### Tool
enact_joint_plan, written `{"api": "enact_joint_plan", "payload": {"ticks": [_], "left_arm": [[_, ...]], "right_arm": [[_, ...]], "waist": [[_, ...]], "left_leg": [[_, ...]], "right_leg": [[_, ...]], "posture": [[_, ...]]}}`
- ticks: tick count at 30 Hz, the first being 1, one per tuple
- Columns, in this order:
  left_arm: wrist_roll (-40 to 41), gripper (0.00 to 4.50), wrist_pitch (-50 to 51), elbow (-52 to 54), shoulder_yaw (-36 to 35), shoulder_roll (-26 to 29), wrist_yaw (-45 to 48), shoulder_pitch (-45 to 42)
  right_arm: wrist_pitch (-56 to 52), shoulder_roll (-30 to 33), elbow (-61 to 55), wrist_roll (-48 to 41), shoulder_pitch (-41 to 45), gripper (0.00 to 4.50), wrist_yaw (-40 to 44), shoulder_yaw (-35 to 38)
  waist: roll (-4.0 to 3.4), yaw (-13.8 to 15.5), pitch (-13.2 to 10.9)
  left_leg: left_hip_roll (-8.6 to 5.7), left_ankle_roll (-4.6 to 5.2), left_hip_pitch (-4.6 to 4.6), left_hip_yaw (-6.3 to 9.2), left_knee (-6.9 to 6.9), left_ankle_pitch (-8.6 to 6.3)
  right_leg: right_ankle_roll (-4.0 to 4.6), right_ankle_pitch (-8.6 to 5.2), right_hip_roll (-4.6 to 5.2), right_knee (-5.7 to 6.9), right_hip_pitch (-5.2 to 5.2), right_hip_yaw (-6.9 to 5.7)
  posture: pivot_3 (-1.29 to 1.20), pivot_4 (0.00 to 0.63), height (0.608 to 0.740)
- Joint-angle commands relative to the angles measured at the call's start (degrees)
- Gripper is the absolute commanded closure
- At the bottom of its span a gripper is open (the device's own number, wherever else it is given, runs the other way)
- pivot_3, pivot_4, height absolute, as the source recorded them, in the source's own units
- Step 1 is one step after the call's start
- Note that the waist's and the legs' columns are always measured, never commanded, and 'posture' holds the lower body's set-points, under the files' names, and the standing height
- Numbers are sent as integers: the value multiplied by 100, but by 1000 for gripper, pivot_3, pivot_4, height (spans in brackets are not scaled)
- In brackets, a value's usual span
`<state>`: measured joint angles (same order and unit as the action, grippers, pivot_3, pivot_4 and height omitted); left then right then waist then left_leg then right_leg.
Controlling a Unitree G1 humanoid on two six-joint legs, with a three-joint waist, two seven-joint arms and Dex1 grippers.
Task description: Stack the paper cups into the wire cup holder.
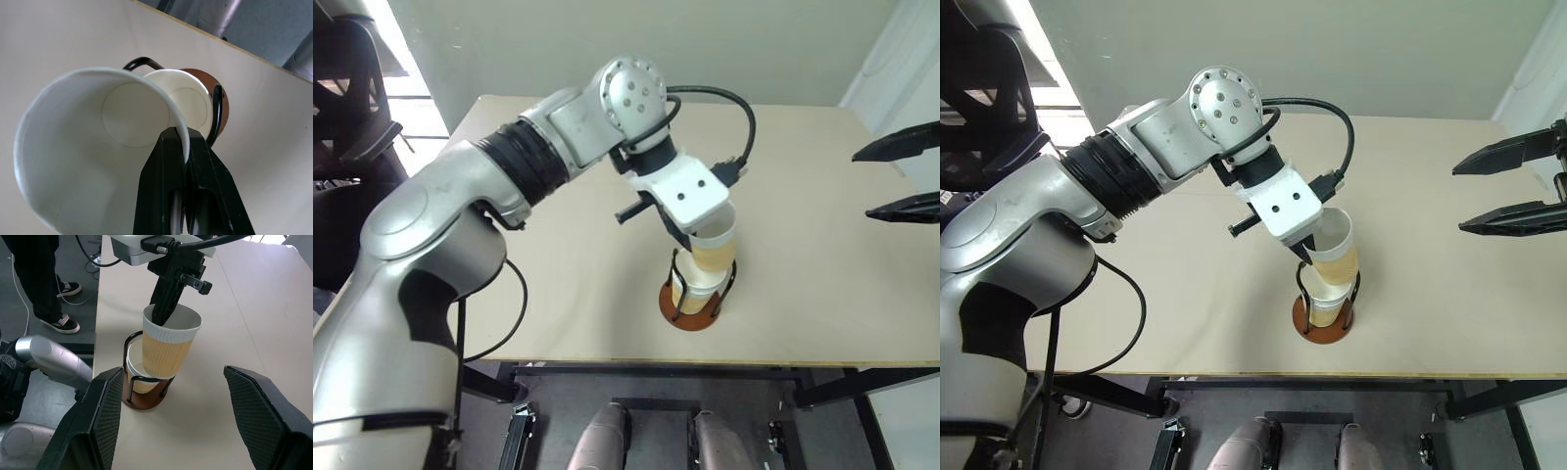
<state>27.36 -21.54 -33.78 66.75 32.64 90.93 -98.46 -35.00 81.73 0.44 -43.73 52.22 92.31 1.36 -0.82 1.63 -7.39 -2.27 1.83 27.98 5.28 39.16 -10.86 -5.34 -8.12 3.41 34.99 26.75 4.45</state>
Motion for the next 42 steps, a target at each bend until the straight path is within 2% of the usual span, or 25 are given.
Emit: {"api": "enact_joint_plan", "payload": {"ticks": [1, 15, 42], "left_arm": [[19, 4492, -4, 144, 93, 71, 157, 14], [495, 4492, 121, 837, 534, 677, 157, -339], [771, 4492, 52, 945, 713, 882, 157, -686]], "right_arm": [[89, 102, 20, -27, 38, 1208, 19, 154], [334, 123, 158, 55, 25, 1208, 19, 88], [570, 282, 271, -6, -32, 1208, 19, 1]], "waist": [[0, 0, 0], [-1, -3, 0], [-1, 0, 0]], "left_leg": [[0, 0, 0, 0, 0, 0], [0, -3, -1, 3, -2, -2], [0, -18, 0, 7, -3, -16]], "right_leg": [[0, 0, 0, 0, 0, 0], [0, 0, -2, -2, 0, -1], [0, -2, -2, -8, 1, 0]], "posture": [[0, 150, 740], [0, 150, 740], [0, 150, 740]]}}
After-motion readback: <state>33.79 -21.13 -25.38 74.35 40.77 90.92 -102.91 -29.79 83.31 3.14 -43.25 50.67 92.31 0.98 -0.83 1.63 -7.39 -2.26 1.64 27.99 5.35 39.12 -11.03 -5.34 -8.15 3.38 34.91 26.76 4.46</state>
